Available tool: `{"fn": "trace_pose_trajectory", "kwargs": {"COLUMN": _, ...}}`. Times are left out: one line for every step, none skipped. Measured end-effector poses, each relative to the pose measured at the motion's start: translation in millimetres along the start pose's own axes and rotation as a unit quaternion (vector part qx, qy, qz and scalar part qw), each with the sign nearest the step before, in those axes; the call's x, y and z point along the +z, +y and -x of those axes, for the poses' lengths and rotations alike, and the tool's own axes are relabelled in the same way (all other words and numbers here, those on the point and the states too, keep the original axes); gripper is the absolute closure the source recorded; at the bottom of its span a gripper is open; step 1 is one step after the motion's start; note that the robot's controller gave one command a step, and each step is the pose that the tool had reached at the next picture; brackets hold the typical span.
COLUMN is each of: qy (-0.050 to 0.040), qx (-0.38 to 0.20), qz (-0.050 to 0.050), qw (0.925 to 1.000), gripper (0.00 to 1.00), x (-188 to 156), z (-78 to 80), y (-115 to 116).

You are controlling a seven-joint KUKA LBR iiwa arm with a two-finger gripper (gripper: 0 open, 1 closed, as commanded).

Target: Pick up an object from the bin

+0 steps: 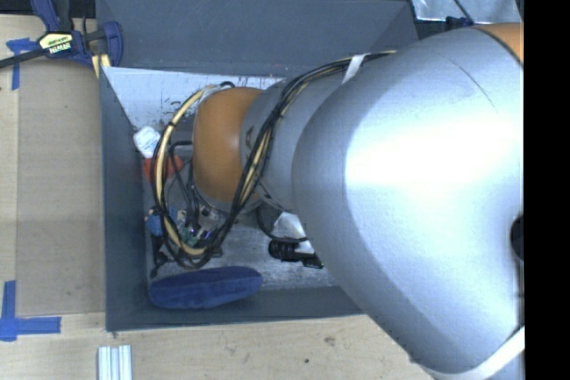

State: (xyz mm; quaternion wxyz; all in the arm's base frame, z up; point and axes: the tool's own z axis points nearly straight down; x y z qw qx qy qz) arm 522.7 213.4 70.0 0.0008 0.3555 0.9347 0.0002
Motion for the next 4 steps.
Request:
{"fn": "trace_pose_trajectory", "kwargs": {"qy": -0.0004, "qx": -0.001, "qz": 0.0, "qw": 1.0, "gripper": 1.0, "x": 0, "z": 0.3, "y": 0}}
{"fn": "trace_pose_trajectory", "kwargs": {"qy": -0.0009, "qx": -0.002, "qz": 0.002, "qw": 1.0, "gripper": 1.0, "x": -60, "z": 1.9, "y": 1}}
{"fn": "trace_pose_trajectory", "kwargs": {"qy": -0.0007, "qx": -0.005, "qz": 0.001, "qw": 1.0, "gripper": 1.0, "x": -68, "z": 2.7, "y": 2}}
{"fn": "trace_pose_trajectory", "kwargs": {"qy": -0.0011, "qx": -0.007, "qz": 0.002, "qw": 1.0, "gripper": 1.0, "x": -112, "z": 4.3, "y": 2}}
